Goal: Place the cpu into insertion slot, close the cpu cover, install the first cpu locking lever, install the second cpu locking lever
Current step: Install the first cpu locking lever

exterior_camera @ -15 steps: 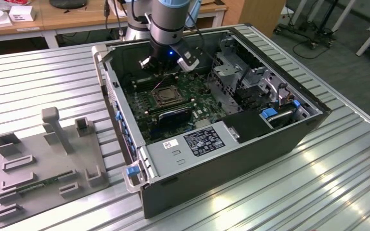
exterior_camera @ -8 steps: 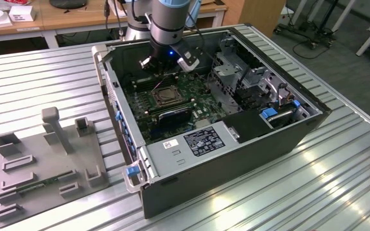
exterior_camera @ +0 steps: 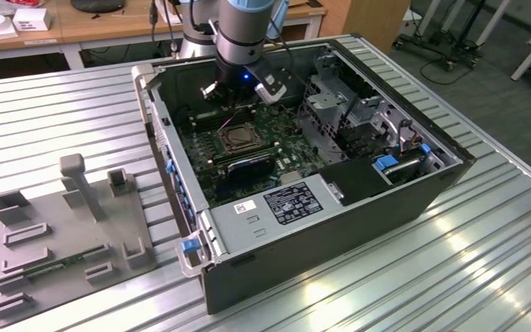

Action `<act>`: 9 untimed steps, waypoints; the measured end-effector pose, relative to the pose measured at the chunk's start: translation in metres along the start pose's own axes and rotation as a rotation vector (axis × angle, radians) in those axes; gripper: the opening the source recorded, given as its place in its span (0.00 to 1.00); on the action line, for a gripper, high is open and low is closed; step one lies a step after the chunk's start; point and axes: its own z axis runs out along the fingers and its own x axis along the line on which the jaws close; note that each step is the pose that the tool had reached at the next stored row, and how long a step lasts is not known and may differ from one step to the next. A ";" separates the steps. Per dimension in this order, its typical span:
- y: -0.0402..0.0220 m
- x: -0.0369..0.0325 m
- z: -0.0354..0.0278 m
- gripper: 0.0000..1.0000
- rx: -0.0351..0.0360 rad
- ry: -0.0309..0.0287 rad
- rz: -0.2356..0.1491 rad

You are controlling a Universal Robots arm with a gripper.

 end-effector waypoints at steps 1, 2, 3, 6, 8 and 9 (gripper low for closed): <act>0.0001 0.0000 0.0001 0.11 0.0000 0.0000 0.000; 0.0002 0.0000 0.0001 0.11 -0.0001 0.0000 0.000; 0.0001 0.0000 0.0002 0.11 0.0001 0.0001 0.000; -0.0001 0.0000 0.0009 0.11 -0.0002 0.0000 0.000; -0.0002 -0.0002 0.0013 0.11 0.0001 0.0000 0.000; -0.0002 -0.0002 0.0014 0.11 0.0001 0.0001 0.000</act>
